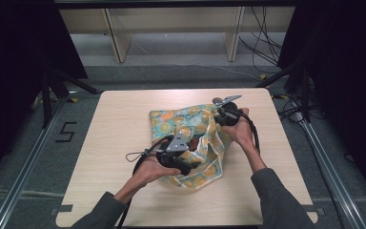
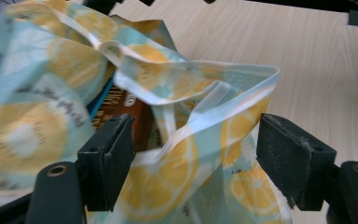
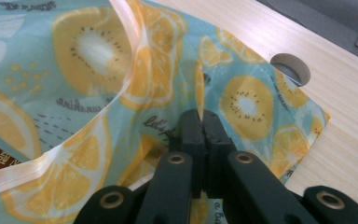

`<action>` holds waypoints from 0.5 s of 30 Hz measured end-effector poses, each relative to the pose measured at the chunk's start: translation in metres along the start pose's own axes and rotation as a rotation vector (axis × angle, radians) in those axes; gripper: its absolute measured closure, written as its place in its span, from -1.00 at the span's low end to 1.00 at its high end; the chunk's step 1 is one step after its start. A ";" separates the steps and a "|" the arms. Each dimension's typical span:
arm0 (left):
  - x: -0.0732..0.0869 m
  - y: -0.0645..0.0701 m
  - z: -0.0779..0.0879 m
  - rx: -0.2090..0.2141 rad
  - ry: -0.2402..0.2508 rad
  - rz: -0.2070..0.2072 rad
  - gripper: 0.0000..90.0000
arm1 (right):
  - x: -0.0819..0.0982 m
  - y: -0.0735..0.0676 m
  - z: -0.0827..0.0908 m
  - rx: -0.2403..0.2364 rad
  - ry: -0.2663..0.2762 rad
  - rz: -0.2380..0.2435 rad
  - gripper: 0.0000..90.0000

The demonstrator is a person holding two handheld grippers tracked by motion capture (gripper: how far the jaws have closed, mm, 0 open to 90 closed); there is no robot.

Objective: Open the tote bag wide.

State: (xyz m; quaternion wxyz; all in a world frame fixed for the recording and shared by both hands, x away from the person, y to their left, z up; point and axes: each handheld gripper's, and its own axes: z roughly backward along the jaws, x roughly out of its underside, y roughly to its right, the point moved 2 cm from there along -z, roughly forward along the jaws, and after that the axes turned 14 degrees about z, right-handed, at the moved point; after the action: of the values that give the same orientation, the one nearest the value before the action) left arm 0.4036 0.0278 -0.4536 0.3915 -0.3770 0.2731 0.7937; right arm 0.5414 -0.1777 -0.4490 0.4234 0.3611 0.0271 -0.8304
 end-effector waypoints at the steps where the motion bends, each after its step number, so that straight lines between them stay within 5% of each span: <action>1: 0.000 0.001 -0.004 -0.012 -0.010 -0.015 -0.25 | 0.000 0.000 0.000 -0.005 0.001 0.007 1.00; 2: -0.002 0.000 -0.006 -0.017 -0.021 -0.022 0.02 | -0.001 -0.001 0.001 -0.008 0.001 0.000 1.00; 4: -0.007 -0.005 -0.007 0.001 0.019 0.052 0.33 | 0.000 0.000 0.000 -0.007 0.000 0.004 1.00; 7: -0.018 -0.019 0.002 0.000 0.081 0.109 0.78 | 0.002 0.001 0.003 -0.013 0.004 0.001 0.99; 12: -0.045 -0.046 0.021 -0.074 0.158 0.166 0.94 | 0.005 0.002 0.004 -0.013 0.013 0.003 0.98; 15: -0.065 -0.079 0.025 -0.158 0.183 0.226 0.95 | 0.009 0.001 0.005 -0.024 0.010 -0.011 0.98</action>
State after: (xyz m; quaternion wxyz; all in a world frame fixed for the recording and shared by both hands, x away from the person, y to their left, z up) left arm 0.4858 0.0617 -0.3973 0.2426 -0.4441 0.2852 0.8140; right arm 0.5358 -0.1867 -0.4503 0.4231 0.3599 0.0409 -0.8305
